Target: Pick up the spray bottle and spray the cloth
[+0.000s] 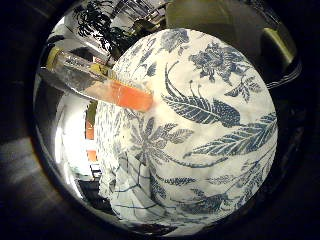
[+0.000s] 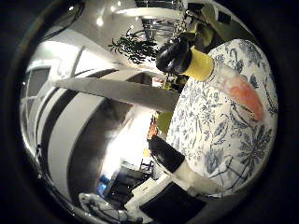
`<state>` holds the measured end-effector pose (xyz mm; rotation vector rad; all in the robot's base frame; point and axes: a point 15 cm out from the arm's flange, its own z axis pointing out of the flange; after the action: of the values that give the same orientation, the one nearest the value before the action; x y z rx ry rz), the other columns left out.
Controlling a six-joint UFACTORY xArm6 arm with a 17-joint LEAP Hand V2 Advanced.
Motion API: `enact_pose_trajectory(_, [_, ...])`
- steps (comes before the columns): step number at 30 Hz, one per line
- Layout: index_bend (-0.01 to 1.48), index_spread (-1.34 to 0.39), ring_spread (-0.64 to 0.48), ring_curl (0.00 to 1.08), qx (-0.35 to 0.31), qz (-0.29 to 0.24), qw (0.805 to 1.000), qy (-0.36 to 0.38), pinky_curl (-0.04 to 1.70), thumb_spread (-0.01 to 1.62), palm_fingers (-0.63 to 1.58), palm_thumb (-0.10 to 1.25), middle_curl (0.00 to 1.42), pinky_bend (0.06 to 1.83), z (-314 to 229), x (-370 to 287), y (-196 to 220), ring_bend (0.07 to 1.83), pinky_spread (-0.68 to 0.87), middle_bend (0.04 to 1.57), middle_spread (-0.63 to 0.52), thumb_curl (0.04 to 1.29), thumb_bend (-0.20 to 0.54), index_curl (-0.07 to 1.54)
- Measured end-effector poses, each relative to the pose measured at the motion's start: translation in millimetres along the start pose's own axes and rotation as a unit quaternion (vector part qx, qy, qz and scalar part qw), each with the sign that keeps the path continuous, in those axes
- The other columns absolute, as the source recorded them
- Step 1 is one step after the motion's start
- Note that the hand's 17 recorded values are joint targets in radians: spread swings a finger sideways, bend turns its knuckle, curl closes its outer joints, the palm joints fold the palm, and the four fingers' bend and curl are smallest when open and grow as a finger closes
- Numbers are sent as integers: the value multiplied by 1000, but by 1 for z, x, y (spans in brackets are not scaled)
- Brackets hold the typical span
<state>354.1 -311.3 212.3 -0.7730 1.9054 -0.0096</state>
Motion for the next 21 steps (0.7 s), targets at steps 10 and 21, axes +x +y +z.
enact_pose_trajectory(10, [152, -127, 170, 284, 3, -5, 1000, 13, 276, 1088, 139, 560, 383, 478, 19, -8, -23, 565, 386, 357, 142, 313, -22, 274])
enact_pose_trajectory(21, [273, -280, -182, 361, -36, 12, 999, 8, 279, 1073, 1144, 647, 524, 675, 72, -18, -34, 851, -17, 714, -165, 329, -14, 363])
